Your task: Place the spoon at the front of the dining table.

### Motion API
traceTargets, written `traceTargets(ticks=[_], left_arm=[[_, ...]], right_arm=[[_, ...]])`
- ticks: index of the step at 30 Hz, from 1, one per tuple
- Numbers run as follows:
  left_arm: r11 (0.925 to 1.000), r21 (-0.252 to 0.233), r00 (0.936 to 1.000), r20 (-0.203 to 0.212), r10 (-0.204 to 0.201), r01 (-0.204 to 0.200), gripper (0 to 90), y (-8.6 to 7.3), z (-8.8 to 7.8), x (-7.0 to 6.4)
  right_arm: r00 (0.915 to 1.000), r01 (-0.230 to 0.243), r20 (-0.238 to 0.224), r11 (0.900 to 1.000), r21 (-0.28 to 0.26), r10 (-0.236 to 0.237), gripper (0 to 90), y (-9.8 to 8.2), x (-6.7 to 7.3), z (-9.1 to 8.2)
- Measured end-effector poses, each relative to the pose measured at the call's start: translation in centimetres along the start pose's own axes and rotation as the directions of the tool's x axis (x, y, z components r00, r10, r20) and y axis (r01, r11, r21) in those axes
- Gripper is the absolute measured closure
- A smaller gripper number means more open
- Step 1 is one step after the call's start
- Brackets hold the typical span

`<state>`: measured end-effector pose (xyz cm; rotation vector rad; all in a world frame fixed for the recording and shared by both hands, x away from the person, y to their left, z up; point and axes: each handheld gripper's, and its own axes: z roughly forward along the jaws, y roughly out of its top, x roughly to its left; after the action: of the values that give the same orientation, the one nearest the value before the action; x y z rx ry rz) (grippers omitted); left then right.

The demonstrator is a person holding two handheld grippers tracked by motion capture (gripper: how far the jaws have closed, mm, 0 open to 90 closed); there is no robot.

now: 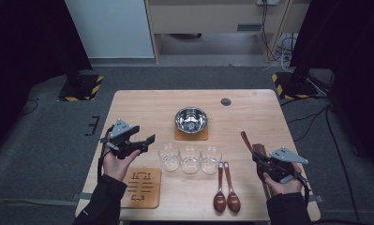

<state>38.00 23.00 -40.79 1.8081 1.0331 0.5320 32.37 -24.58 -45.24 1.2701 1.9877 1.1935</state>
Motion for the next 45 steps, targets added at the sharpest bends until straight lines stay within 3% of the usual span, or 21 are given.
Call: traceTargets(ticks=[23,34,45], left_arm=[[0.9994,-0.009,0.9962,0.079,0.035,-0.035,24.0,1.7,2.8,-3.4],[0.9987,-0.017,0.9941,0.097,0.049,-0.048,24.1,2.4,3.5,-4.7],[0.9957,-0.031,0.9878,0.127,0.09,-0.087,24.1,3.2,4.4,-6.5]], right_arm=[[1.0,-0.003,-0.002,1.0,-0.018,0.002,82.2,0.2,-0.1,-0.2],[1.0,0.0,-0.004,1.0,-0.024,-0.001,82.2,0.2,0.0,-0.2],[1.0,0.0,0.001,1.0,-0.031,0.0,82.2,0.3,0.0,-0.2]])
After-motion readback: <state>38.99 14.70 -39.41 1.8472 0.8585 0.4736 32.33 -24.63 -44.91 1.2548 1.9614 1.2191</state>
